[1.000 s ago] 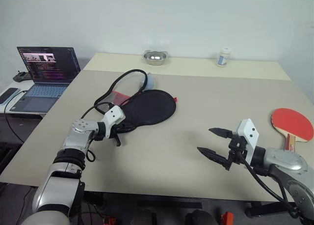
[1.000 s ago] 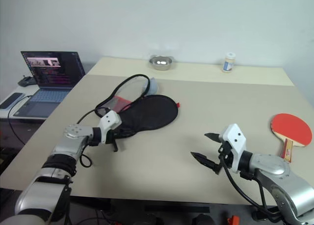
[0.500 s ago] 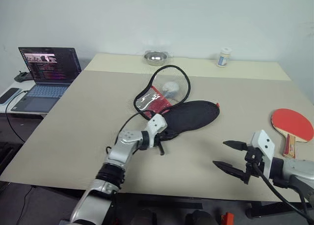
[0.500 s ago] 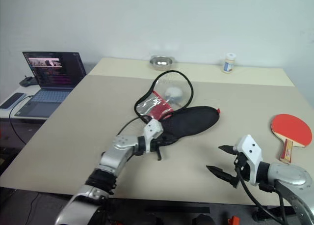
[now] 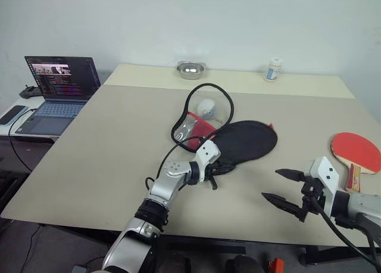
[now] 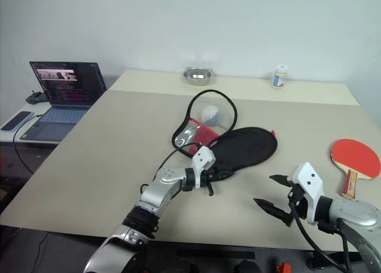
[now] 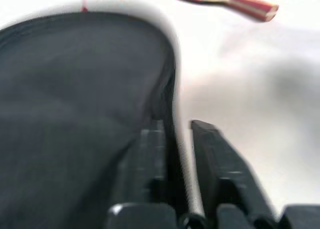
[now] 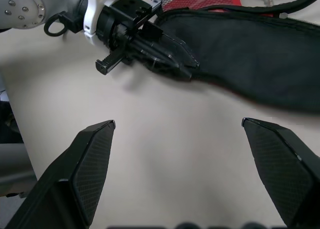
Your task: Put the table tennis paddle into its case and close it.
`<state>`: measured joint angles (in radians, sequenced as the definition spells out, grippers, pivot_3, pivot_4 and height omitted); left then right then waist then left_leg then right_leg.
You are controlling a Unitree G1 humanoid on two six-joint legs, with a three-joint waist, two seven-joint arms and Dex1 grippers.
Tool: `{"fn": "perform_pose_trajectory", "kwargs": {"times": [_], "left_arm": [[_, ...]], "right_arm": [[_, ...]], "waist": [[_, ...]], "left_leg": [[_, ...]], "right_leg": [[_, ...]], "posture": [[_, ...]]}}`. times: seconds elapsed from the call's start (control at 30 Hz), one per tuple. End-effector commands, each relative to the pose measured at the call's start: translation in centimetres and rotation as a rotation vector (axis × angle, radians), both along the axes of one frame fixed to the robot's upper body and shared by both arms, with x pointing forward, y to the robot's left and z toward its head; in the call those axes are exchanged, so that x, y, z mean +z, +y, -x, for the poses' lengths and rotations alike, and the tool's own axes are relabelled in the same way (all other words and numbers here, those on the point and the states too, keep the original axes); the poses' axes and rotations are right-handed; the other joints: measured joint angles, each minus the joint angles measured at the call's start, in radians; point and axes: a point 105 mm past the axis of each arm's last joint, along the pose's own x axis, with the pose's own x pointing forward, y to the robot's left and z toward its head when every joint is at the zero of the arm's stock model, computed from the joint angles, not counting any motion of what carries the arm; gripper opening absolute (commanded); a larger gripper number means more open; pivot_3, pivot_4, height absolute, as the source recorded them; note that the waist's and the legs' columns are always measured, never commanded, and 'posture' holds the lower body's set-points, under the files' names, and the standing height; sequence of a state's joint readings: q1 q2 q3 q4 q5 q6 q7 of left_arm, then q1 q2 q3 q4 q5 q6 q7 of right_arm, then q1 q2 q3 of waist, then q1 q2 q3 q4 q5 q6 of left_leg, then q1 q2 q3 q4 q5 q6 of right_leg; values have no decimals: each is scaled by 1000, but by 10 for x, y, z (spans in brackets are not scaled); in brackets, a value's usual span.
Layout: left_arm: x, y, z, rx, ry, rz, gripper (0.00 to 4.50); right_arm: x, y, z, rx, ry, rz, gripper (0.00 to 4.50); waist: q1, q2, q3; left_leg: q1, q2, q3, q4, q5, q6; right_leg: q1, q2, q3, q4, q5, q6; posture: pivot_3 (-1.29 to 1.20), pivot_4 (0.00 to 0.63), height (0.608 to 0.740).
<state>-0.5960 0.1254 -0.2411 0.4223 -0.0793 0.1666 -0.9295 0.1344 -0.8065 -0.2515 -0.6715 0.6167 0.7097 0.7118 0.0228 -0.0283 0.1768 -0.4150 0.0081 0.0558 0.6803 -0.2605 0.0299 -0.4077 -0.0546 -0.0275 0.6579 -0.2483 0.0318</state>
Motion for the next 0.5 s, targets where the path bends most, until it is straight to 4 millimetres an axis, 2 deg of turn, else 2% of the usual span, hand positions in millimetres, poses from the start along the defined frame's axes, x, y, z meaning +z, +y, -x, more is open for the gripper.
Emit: {"fn": "perform_pose_trajectory", "kwargs": {"times": [0.03, 0.13, 0.2, 0.23, 0.33, 0.5], "left_arm": [[19, -6, 5, -44, -49, 38, 2507], [20, -4, 8, -47, -51, 42, 3569], [27, 6, 9, -45, -67, 53, 4326], [31, 13, 8, -43, -69, 57, 4464], [37, 37, 3, -25, -94, 34, 4464], [49, 76, -8, 0, -111, -12, 4464]], "right_arm": [[8, 0, -5, -21, -41, -18, 4500], [8, 2, -9, -40, -40, -52, 4500], [10, 7, -16, -66, -46, -102, 4500], [11, 10, -19, -75, -47, -130, 4500], [14, 21, -28, -116, -27, -235, 4500], [-2, 34, -38, -192, 91, -280, 4500]], "waist": [[-1, 0, 0], [-1, 0, 0], [-2, 0, 0], [-4, 0, 0], [-8, 1, 0], [-9, 1, -1]], "left_leg": [[0, 0, 0, 0, 0, 0], [0, 0, 0, 0, 0, 0], [0, 0, 0, 0, 0, 0], [0, 0, 0, 0, 0, 0], [1, 2, 0, 0, 0, 0], [1, 1, 0, 0, 0, 0]], "right_leg": [[0, 0, 0, 0, 0, 0], [0, 0, 0, 0, 0, 0], [0, 0, 0, 0, 0, 0], [0, 0, 0, 0, 0, 0], [0, 1, 1, 1, 0, 0], [-1, 0, 1, 2, 0, -1]], "posture": [[0, 150, 740], [0, 150, 740], [0, 150, 740], [0, 150, 740], [0, 150, 740], [0, 150, 740]]}}
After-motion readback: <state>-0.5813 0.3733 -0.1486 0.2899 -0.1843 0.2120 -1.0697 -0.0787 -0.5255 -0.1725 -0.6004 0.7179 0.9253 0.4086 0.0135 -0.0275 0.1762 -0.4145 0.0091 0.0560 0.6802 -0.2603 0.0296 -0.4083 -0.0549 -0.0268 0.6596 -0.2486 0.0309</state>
